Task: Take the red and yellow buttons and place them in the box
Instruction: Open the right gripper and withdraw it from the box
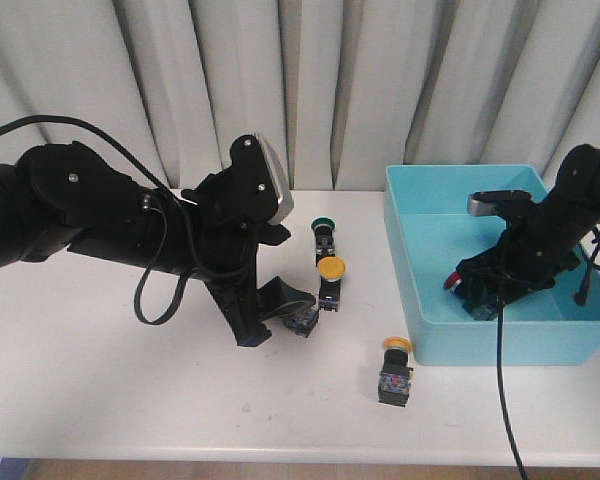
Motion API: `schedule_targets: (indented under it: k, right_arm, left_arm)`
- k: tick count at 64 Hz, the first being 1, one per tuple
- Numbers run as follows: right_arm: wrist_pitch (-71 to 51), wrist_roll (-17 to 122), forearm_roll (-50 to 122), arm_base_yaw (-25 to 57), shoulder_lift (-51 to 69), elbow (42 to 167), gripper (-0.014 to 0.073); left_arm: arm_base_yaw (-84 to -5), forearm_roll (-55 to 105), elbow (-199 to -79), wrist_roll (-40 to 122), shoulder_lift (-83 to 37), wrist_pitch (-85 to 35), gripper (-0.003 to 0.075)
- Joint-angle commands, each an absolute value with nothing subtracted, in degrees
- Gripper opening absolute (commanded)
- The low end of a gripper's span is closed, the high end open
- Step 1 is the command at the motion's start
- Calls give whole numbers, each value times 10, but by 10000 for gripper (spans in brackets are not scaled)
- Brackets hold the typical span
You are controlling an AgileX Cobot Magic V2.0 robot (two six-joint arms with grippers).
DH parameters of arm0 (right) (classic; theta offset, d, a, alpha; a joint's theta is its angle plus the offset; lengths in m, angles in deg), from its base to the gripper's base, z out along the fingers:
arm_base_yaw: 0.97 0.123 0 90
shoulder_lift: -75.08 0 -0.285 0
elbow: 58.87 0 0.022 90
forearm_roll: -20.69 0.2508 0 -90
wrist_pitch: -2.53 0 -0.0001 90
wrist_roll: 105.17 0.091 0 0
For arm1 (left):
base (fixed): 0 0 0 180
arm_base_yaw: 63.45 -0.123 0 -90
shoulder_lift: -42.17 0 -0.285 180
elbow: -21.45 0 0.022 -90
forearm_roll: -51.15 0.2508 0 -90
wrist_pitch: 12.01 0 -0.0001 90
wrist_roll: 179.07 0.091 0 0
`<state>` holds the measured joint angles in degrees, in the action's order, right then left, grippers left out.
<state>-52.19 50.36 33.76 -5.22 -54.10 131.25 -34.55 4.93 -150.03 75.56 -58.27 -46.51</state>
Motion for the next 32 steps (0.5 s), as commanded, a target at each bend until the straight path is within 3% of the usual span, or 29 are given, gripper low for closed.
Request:
schedule_targets:
  k: [1,18,32]
  right_arm:
    - [-575,527,342,-53,-489,1352,411]
    - [-604,571,318,-44,-353,1357,398]
    - [-642,681,151,50,-246,1357,398]
  left_arm:
    - [-343,30,-1516,749,-562,-459,583]
    - [-343,30,-1516,749,-562,-459,583]
    - [-343,30,-1516,749,-562,-457,583]
